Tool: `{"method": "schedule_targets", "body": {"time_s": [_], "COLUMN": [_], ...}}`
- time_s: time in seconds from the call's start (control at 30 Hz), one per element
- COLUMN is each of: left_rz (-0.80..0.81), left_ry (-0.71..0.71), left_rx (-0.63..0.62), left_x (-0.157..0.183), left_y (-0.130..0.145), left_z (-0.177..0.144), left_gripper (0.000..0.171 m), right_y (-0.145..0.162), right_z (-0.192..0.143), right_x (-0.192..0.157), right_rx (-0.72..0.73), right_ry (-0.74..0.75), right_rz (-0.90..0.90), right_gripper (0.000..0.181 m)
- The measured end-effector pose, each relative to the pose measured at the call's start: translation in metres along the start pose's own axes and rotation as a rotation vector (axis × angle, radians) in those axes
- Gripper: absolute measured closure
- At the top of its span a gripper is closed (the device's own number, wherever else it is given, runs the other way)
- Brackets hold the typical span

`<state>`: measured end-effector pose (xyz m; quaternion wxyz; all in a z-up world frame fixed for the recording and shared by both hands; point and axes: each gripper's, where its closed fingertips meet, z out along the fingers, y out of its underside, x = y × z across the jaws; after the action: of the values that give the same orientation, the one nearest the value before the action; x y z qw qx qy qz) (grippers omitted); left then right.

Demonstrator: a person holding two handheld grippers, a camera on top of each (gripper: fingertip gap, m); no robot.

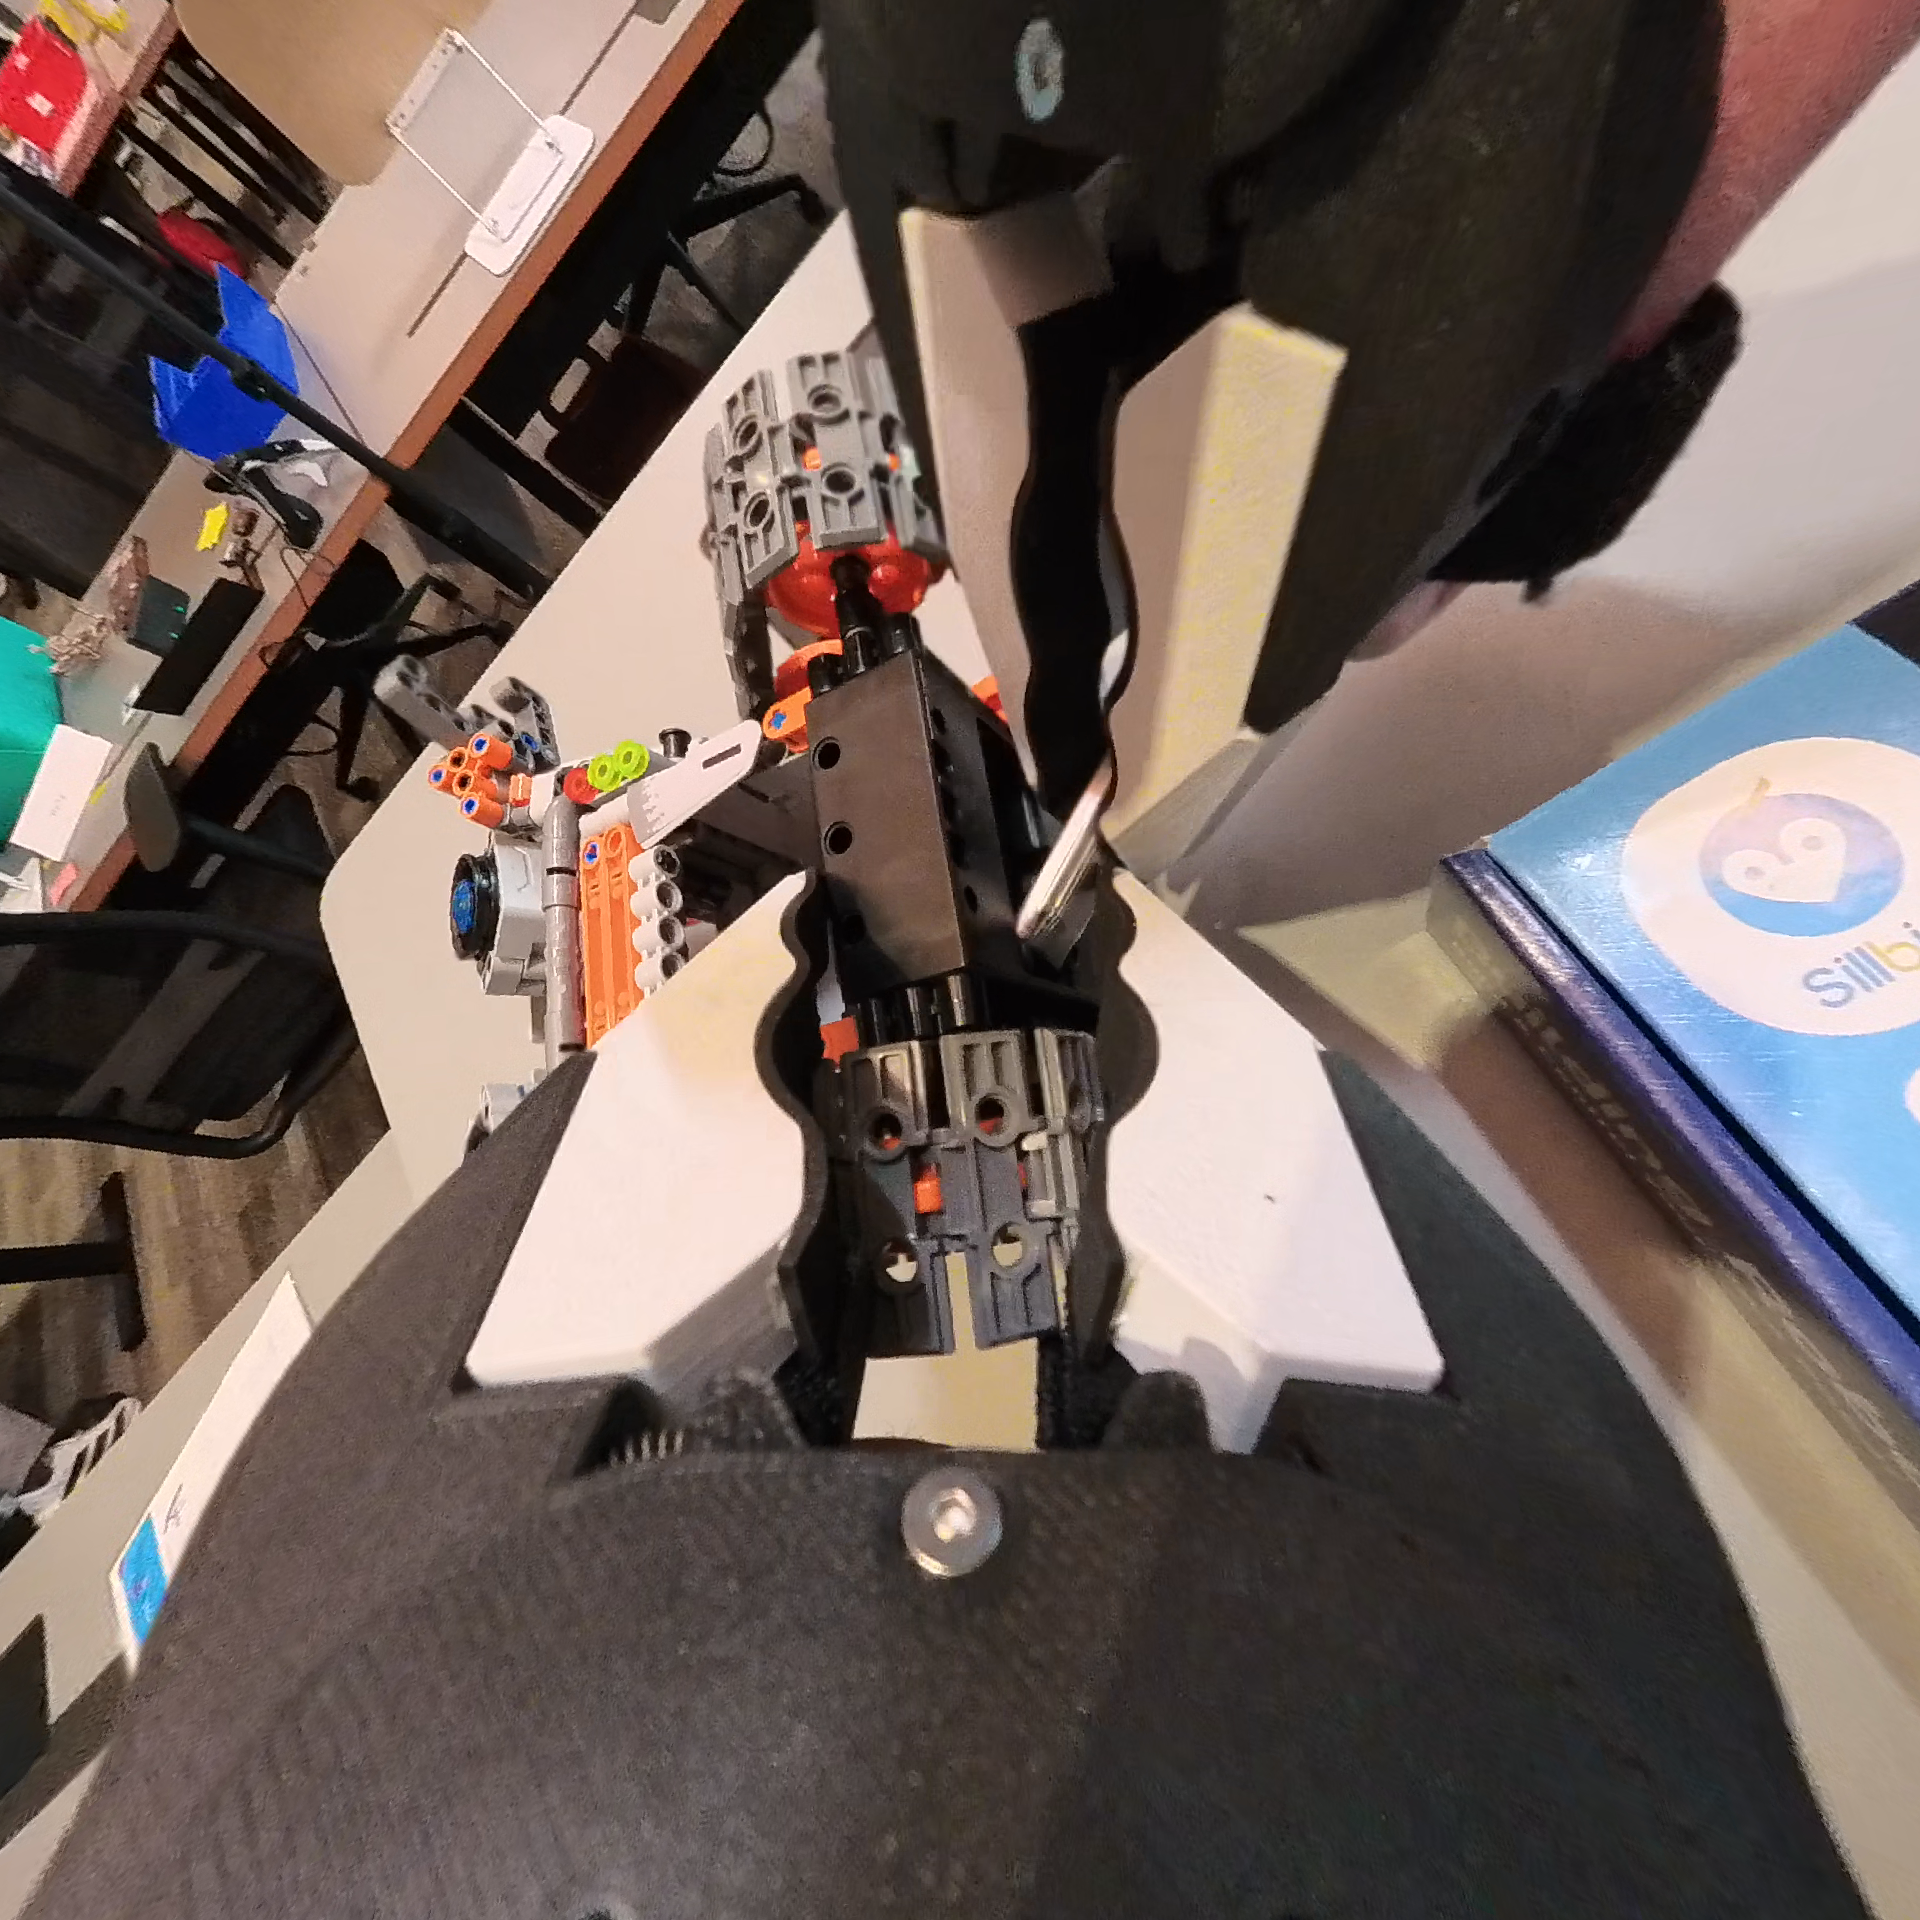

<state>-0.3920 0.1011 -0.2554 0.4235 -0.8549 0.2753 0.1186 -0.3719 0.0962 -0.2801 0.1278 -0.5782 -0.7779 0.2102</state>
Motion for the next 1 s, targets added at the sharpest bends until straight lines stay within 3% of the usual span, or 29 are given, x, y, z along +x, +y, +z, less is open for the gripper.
{"method": "schedule_targets", "body": {"time_s": [0.5, 0.67, 0.83, 1.0], "left_rz": [-0.010, -0.011, -0.017, -0.013], "left_ry": [-0.016, -0.010, -0.008, -0.004], "left_rx": [0.015, 0.013, 0.009, 0.007], "left_x": [-0.001, 0.000, 0.000, 0.001], "left_y": [-0.003, -0.003, -0.003, -0.004], "left_z": [0.002, 0.002, 0.002, 0.002], "left_gripper": [0.127, 0.127, 0.127, 0.127], "right_y": [0.003, 0.025, 0.040, 0.046], "right_z": [-0.014, 0.007, 0.014, 0.020], "right_x": [0.006, -0.010, -0.009, -0.011], "right_rx": [0.420, 0.342, 0.274, 0.243], "right_ry": [0.015, -0.091, -0.002, -0.034], "right_rz": [0.248, 0.381, 0.268, 0.216], "right_gripper": [0.164, 0.162, 0.157, 0.152]}}
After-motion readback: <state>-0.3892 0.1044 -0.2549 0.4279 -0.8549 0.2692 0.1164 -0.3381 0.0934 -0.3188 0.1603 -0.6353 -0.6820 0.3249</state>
